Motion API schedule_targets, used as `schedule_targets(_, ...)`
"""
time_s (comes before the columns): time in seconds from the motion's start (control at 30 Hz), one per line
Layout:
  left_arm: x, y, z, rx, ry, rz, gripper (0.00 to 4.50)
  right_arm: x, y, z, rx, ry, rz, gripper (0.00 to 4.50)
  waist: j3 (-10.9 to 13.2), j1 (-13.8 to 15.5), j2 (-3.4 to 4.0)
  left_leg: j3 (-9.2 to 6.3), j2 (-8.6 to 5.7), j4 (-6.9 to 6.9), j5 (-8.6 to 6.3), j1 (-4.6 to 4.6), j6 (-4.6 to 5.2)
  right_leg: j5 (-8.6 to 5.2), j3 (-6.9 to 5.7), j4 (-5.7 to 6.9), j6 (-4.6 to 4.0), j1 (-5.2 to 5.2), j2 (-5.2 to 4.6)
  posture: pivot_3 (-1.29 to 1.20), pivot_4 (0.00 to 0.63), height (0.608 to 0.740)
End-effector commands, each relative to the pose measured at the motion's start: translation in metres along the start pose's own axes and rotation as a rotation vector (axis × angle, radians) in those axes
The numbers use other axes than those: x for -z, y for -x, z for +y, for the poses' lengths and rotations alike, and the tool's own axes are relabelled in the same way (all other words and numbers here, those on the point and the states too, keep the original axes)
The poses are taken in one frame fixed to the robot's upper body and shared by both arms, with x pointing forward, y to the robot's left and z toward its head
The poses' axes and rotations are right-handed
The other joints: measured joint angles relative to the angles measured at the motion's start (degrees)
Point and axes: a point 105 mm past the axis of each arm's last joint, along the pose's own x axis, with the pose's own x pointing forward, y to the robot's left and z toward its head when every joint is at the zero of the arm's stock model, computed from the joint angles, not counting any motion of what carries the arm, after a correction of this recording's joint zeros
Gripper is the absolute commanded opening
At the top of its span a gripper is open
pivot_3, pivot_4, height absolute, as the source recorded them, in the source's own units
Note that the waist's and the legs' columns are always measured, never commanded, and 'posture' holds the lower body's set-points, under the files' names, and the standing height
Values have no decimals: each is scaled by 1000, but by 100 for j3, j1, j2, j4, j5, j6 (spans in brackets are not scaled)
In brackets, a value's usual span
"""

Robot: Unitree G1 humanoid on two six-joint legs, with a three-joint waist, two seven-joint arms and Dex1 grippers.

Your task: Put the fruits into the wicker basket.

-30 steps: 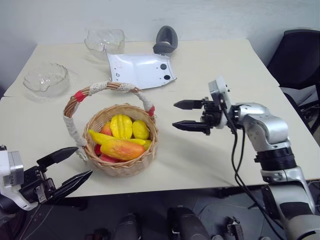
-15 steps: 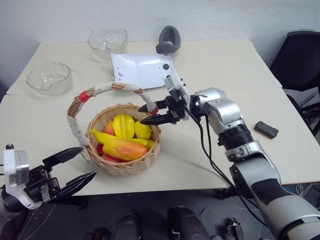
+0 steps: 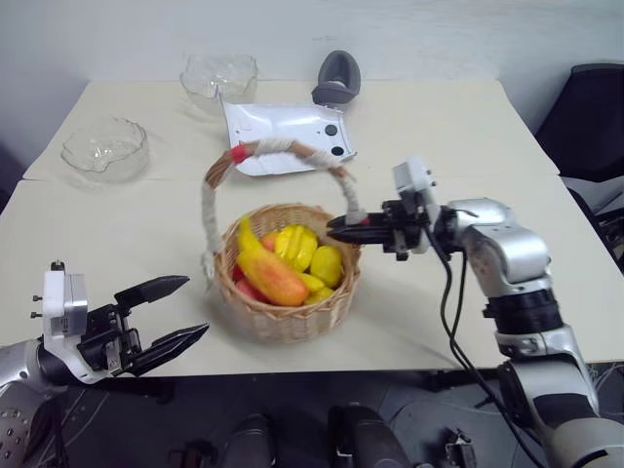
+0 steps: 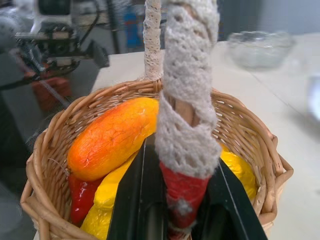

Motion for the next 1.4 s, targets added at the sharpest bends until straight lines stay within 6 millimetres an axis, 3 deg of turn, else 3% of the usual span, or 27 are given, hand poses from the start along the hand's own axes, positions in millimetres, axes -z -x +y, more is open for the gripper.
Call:
schedule_targets(0.03,-6,-16,7,60,-68,-14,4500,-32,48,-3,258,75,-67,160,2,62,4,2,-1,-2,1,0,1,0,1,-1,0,2,0,0,150,740)
schedule_targets(0.13,-11,-31,14,99,-95,-29,4500,-29,81,-9,463,76,-65,160,1,107,2,3,-3,0,0,0,1,0,3,-5,1,3,1,0,150,740)
schedule_targets(0.27,-15,-50,20,167,-110,-45,4500,-23,109,-27,705,92,-86,160,2,49,4,14,0,-2,2,3,1,2,10,-2,3,0,10,0,150,740)
schedule_targets(0.53,-18,-74,37,213,-152,-64,4500,1,123,-75,1020,95,-19,160,2,-18,5,22,0,0,23,2,-28,4,15,5,9,-6,21,0,150,740)
schedule_targets(0.73,-13,-78,43,229,-161,-52,4500,7,131,-85,1104,61,-40,160,2,-11,5,25,0,5,27,0,-30,5,18,5,13,-5,19,0,150,740)
schedule_targets(0.87,-11,-78,45,233,-166,-47,4500,5,132,-74,1064,56,-49,1402,2,1,5,24,0,7,27,0,-29,5,19,5,14,-5,18,0,150,740)
schedule_targets(1.0,-11,-75,51,215,-191,-42,4500,-16,146,-59,1055,185,-59,2641,3,42,5,24,-1,5,26,-1,-28,5,19,4,15,-5,18,0,150,740)
schedule_targets(1.17,-9,-54,68,132,-221,-10,4500,-22,162,-31,906,317,40,4349,3,115,5,25,-1,6,19,-1,-15,6,17,1,17,-4,19,0,150,740)
schedule_targets(1.3,7,-28,78,61,-236,90,4500,-10,180,-8,777,394,178,4431,3,106,5,29,-1,2,14,7,-6,6,17,-1,18,0,20,0,150,740)
schedule_targets(1.4,23,-8,78,25,-243,184,4500,24,191,24,558,305,351,4431,3,120,5,29,-1,3,10,11,1,6,16,-2,18,5,20,0,150,740)
